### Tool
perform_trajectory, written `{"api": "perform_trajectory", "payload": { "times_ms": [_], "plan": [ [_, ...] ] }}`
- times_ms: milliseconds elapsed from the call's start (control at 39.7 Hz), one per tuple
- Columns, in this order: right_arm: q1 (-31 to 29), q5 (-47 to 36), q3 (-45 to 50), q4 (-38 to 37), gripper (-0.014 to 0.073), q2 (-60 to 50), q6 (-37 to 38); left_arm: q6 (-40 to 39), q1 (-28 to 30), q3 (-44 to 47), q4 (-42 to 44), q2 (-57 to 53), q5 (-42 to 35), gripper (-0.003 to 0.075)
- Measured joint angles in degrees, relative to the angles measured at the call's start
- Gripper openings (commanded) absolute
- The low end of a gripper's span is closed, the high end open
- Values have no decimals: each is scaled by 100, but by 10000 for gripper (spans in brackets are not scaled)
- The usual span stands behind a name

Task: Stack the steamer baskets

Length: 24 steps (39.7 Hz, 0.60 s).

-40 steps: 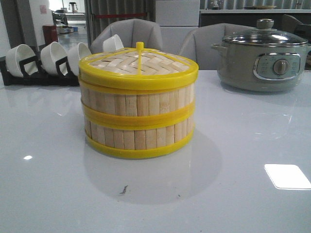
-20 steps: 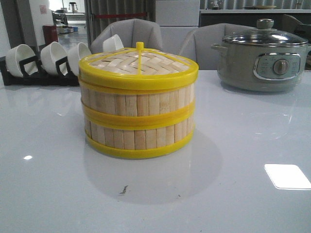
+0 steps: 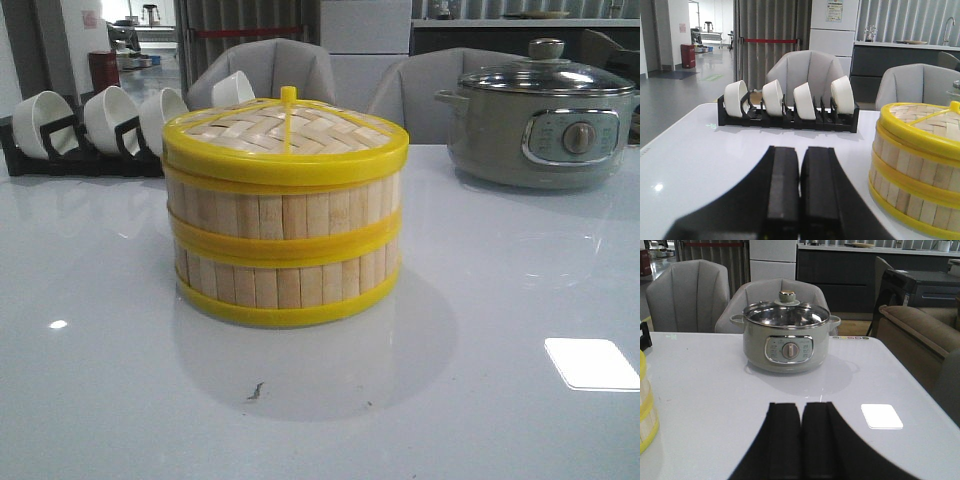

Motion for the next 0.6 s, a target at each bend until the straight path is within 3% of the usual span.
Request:
{"api": "perform_trajectory", "payload": {
  "times_ms": [201,403,604],
  "plan": [
    [0,-148,713,0,46,-602,0,0,0,0,0,0,0,85],
    [0,-1042,1635,0,46,-852,0,0,0,0,0,0,0,85],
    [0,-1421,1809,0,46,-852,56,0,0,0,0,0,0,85]
  ]
}}
